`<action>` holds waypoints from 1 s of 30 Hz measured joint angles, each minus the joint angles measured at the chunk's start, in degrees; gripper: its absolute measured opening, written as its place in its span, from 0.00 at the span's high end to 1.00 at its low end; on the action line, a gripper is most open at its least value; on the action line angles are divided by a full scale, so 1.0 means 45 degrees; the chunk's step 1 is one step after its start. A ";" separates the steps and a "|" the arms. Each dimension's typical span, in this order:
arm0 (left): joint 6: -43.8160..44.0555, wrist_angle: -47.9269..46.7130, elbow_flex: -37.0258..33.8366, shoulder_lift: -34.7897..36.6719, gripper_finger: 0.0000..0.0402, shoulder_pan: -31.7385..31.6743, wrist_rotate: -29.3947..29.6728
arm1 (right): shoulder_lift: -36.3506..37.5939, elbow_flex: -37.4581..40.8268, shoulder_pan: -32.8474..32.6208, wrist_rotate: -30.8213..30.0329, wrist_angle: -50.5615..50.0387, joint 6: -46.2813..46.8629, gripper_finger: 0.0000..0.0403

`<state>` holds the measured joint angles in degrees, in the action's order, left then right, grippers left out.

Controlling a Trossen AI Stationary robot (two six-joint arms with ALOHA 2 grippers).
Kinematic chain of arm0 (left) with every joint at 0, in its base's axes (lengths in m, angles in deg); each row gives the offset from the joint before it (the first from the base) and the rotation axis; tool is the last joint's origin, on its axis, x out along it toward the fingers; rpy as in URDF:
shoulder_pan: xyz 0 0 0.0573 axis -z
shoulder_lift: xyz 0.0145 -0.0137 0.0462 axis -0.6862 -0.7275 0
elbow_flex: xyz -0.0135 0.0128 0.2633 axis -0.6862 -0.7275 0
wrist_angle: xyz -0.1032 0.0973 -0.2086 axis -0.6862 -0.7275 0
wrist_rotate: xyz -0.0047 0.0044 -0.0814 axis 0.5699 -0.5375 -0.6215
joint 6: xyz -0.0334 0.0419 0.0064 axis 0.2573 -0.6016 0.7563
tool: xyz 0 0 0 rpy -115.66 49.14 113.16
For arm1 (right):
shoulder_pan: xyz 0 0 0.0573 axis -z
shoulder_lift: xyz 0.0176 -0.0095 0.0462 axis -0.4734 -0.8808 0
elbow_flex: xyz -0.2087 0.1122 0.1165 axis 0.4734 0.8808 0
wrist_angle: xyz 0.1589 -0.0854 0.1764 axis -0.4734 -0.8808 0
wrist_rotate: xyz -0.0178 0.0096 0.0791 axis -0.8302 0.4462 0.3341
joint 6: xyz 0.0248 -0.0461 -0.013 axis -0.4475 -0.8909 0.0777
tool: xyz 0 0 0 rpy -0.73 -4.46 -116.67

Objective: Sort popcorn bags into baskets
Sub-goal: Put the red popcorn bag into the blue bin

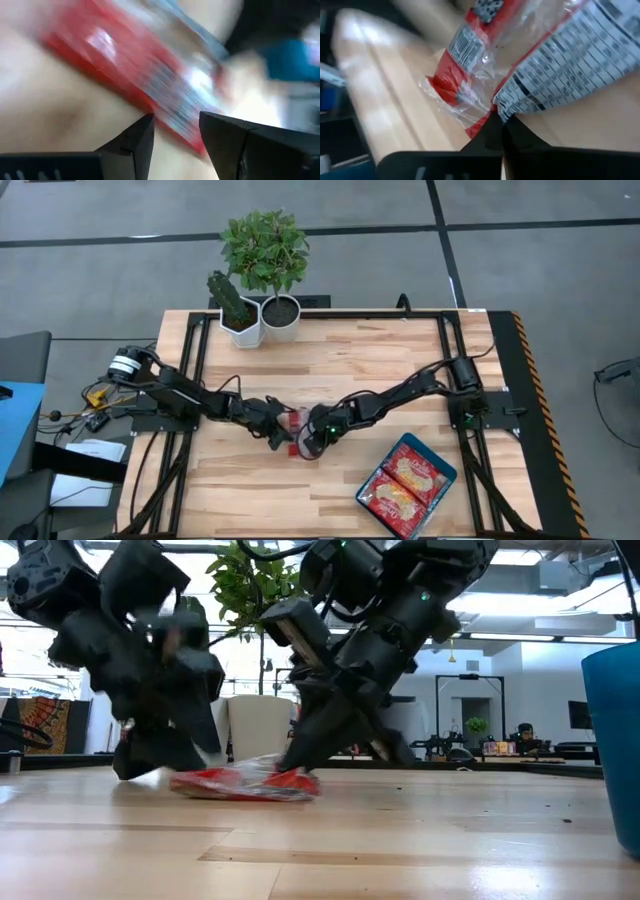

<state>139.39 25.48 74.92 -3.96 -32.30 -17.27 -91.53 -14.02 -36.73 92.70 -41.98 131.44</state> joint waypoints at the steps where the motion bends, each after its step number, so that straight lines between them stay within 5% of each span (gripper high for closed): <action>1: 0.0105 0.0167 0.0009 0.0180 0.64 0.0031 -0.0439 | 0.0099 0.0004 -0.0042 -0.0081 -0.0191 -0.0037 0.99; 9: 0.0157 0.0096 0.0098 0.1677 0.64 0.0043 -0.1523 | 0.1814 0.0037 -0.0039 -0.0017 -0.2984 -0.1400 0.99; 16: -0.0191 -0.0699 0.0146 0.2628 0.64 0.0034 -0.1602 | 0.4902 0.0032 -0.0748 0.0333 -0.6480 -0.2956 0.99; 23: -0.0713 -0.1301 0.0126 0.2878 0.64 0.0034 -0.1430 | 0.7799 0.0012 -0.2611 0.0281 -1.0404 -0.3098 1.00; 30: -0.0837 -0.1737 0.0126 0.2885 0.64 0.0034 -0.1377 | 0.8476 0.0022 -0.5297 0.0397 -1.3723 -0.2174 0.99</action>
<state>135.62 17.67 75.49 9.02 -32.15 -23.47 -53.39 -13.92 -60.56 94.49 -103.73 121.65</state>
